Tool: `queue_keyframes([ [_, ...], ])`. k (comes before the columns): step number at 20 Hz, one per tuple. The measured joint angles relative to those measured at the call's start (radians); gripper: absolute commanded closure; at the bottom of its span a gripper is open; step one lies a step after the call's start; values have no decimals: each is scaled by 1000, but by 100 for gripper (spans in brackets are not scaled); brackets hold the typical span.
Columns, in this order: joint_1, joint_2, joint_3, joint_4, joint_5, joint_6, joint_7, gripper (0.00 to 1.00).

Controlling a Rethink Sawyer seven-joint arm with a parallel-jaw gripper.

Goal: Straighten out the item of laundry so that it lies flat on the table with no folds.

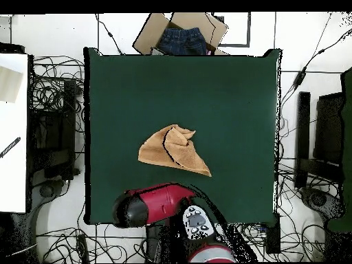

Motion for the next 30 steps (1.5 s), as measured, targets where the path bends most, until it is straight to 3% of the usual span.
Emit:
queue_keyframes([
  [11, -72, 41, 77, 7, 86, 260, 0, 0],
  [17, -70, 47, 94, 20, 86, 273, 0, 0],
  [21, -30, 32, 81, 30, 54, 196, 0, 0],
  [30, 159, -59, -22, 59, -50, -151, 0, 0],
])
